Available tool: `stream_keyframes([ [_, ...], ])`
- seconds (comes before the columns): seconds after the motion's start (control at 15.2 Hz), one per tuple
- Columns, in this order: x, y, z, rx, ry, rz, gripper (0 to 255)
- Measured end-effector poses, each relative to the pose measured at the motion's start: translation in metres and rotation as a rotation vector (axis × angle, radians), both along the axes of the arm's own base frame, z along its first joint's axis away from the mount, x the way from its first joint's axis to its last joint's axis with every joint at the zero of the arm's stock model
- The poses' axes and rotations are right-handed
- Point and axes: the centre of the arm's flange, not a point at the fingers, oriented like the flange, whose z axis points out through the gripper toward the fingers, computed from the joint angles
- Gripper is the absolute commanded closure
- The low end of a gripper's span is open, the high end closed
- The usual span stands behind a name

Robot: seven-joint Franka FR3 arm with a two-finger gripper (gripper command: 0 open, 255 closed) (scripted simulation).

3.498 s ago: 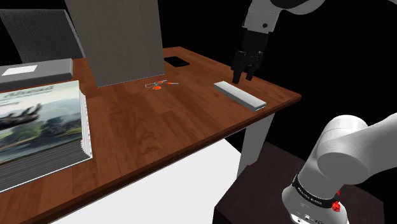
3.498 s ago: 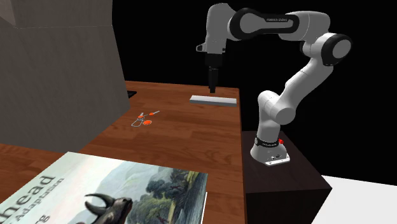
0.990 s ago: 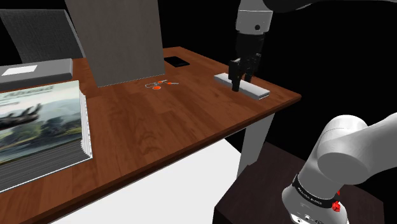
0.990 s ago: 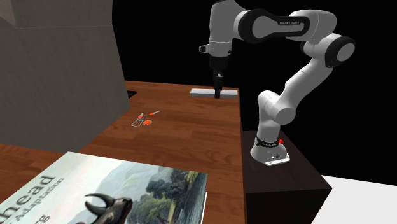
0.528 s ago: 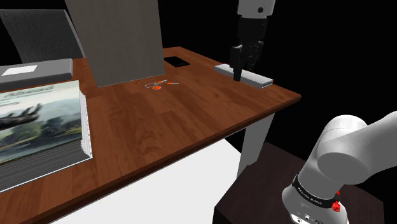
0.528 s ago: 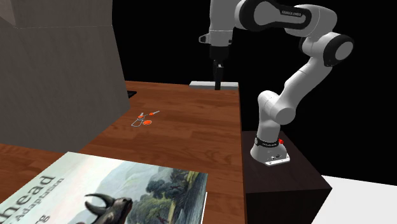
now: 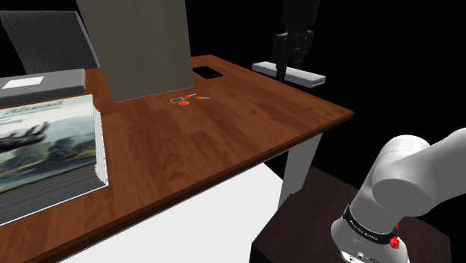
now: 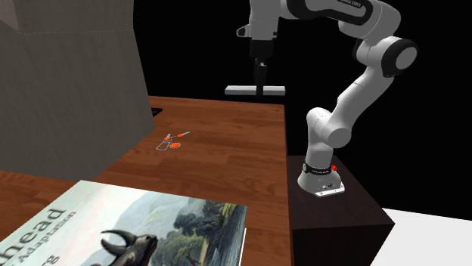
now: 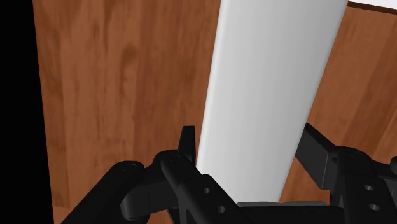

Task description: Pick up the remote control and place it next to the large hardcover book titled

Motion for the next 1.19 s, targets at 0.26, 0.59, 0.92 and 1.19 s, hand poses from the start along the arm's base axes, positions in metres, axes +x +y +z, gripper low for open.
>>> stream_keyframes([
  [0.26, 0.001, 0.016, 0.013, 0.0, 0.0, 0.001, 255],
  [0.59, 0.012, 0.076, 0.014, -0.001, 0.0, 0.001, 255],
  [0.92, 0.028, 0.142, 0.012, -0.001, 0.0, 0.001, 255],
  [1.19, 0.036, 0.191, 0.014, -0.002, 0.0, 0.001, 255],
])
